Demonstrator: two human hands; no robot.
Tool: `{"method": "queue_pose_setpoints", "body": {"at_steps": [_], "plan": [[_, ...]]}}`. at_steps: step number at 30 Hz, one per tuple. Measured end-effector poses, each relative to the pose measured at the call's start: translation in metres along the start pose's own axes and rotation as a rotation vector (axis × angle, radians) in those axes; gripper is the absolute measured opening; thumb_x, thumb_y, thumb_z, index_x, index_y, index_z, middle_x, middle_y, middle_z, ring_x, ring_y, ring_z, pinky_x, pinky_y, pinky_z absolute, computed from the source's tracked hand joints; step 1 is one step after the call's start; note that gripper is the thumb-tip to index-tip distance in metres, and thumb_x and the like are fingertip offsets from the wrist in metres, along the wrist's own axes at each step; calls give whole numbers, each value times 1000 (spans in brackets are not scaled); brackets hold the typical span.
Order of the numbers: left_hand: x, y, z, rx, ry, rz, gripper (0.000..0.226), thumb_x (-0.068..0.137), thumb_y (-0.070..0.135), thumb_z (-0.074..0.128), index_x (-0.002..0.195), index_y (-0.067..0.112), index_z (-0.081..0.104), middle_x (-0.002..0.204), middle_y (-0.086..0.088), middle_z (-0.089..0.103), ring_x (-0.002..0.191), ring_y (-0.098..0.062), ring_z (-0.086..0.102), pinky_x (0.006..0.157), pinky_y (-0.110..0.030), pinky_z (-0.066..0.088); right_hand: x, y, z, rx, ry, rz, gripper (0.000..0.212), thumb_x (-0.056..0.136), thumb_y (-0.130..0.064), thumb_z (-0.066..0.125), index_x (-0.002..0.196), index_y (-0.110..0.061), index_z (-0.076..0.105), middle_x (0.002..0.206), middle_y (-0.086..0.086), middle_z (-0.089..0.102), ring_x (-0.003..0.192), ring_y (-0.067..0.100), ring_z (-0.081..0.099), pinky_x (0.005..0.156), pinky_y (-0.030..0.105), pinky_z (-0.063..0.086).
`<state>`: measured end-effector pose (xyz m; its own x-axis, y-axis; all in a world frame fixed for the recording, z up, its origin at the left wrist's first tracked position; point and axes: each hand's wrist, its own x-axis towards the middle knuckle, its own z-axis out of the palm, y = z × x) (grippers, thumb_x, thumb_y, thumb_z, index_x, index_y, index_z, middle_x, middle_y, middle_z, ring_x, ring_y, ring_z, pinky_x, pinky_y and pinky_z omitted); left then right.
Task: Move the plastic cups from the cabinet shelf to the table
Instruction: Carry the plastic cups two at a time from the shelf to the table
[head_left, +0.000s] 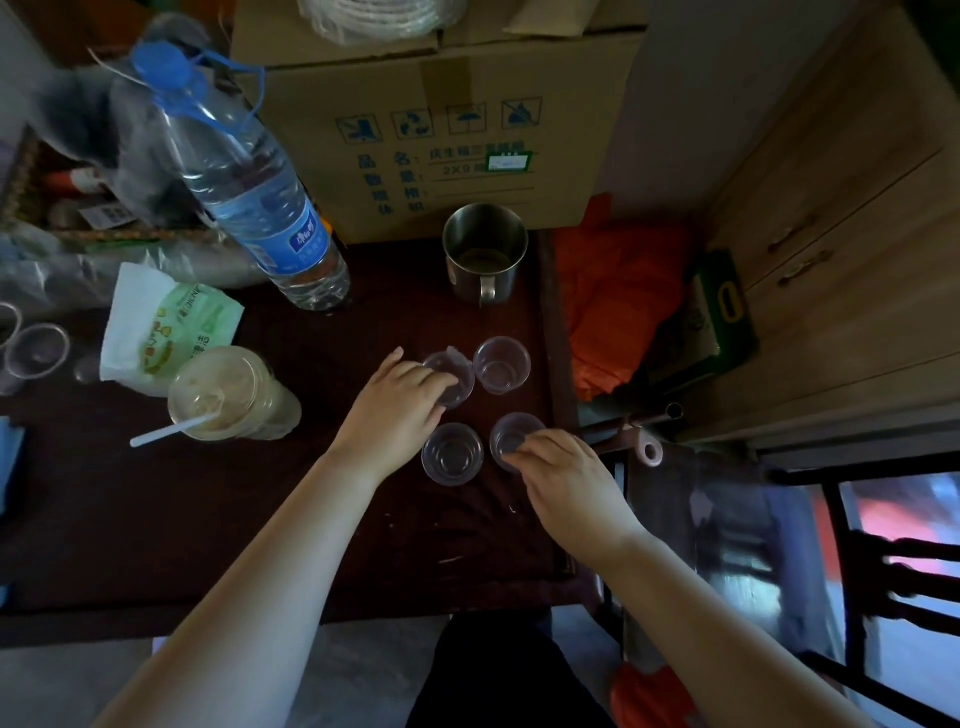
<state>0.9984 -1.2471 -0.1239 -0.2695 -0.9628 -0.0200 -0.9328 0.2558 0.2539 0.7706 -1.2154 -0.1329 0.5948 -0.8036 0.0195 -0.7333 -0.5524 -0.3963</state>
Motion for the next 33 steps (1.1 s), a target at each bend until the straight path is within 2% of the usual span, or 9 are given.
{"method": "queue_pose_setpoints", "body": {"at_steps": [6,12,17,21,24,26,29,33], "plan": [[-22,28,-39,-33,88,-28,30,87,15,60,116,13,60,108,-3,66,105,-19,58,110,-39,30,-3,-16,-30,90,57,22,25,83,-7,60,106,-15,65,103,-1,64,100,20,57,83,37,52],[-65,61,-100,-59,194,52,30,87,20,58,116,14,60,110,2,63,108,-15,55,103,-31,39,-13,-44,-81,86,221,55,26,87,-15,59,113,-14,62,109,-2,62,102,16,54,76,31,52],[-94,73,-148,-72,292,169,27,87,21,58,111,13,64,105,3,65,103,-9,52,102,-18,29,-45,-85,-129,27,409,130,28,90,-24,55,115,-13,61,109,0,62,101,17,54,83,30,49],[-120,77,-167,-113,303,290,32,88,29,47,112,13,63,106,1,65,107,-8,46,103,-14,20,-82,-129,-143,-57,513,263,32,92,-31,51,118,-14,60,111,0,62,100,18,54,87,29,47],[-144,81,-176,-140,272,381,33,87,30,48,111,12,64,107,-1,65,110,-11,46,104,-15,21,-117,-169,-136,-86,567,388,37,91,-37,48,120,-15,59,113,-1,61,102,15,53,89,20,39],[-161,86,-178,-127,229,455,34,86,32,49,111,13,63,110,0,64,114,-13,47,106,-22,25,-142,-193,-126,-118,589,494,39,89,-39,49,121,-17,57,115,-2,59,106,13,50,89,17,35],[-185,105,-181,-152,151,536,38,84,39,47,113,18,62,115,5,61,120,-14,46,103,-32,37,-183,-227,-118,-165,633,634,43,88,-40,51,121,-14,57,117,2,60,108,17,51,91,20,35],[-217,160,-185,-167,131,742,42,85,40,45,114,15,61,116,1,62,120,-18,47,106,-34,33,-254,-266,-123,-238,686,795,48,87,-43,48,123,-14,55,121,4,59,112,21,51,97,31,40]]}}
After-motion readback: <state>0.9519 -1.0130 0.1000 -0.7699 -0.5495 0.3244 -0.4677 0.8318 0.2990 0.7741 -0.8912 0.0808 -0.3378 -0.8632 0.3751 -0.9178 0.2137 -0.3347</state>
